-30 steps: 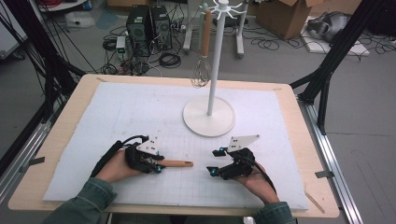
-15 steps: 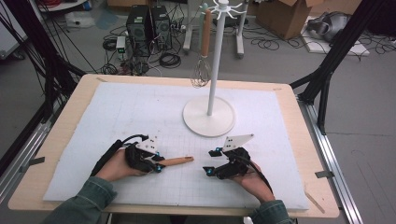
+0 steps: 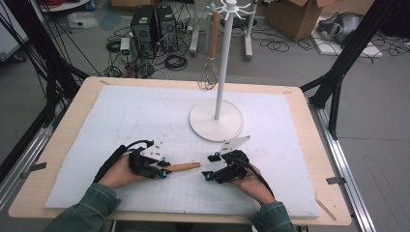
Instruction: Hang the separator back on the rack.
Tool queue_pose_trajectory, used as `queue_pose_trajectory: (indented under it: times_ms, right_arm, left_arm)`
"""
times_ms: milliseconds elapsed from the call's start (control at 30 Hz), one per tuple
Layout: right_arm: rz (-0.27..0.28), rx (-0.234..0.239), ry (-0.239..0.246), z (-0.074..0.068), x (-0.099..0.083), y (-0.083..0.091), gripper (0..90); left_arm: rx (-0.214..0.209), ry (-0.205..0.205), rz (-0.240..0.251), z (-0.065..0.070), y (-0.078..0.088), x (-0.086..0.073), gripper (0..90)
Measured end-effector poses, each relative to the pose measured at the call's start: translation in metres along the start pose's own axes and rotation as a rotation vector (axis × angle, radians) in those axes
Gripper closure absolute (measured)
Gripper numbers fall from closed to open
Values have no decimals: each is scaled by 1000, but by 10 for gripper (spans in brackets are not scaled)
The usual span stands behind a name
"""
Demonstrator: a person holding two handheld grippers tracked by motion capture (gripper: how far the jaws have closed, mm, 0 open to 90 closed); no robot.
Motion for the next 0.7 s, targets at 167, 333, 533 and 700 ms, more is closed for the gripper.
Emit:
queue_pose_trajectory:
  times_ms: [167,333,533,700]
  right_arm:
    - [-7,3,-3,0,0,-4,343]
    - [-25,1,-3,2,0,-13,392]
    - [-41,10,-3,2,4,-26,430]
    - [-47,26,-6,3,5,-32,481]
  left_arm:
    - [2,4,3,1,0,0,700]
    - [5,-4,2,3,2,1,702]
    - [2,-9,14,5,6,3,703]
    - [4,-17,39,7,10,6,703]
Point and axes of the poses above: each handheld gripper's, and its own axes: y roughly backward along the jaws, x roughly out of its top, z roughly to its right, the point moved 9 cm from there along -y, roughly forward along the jaws
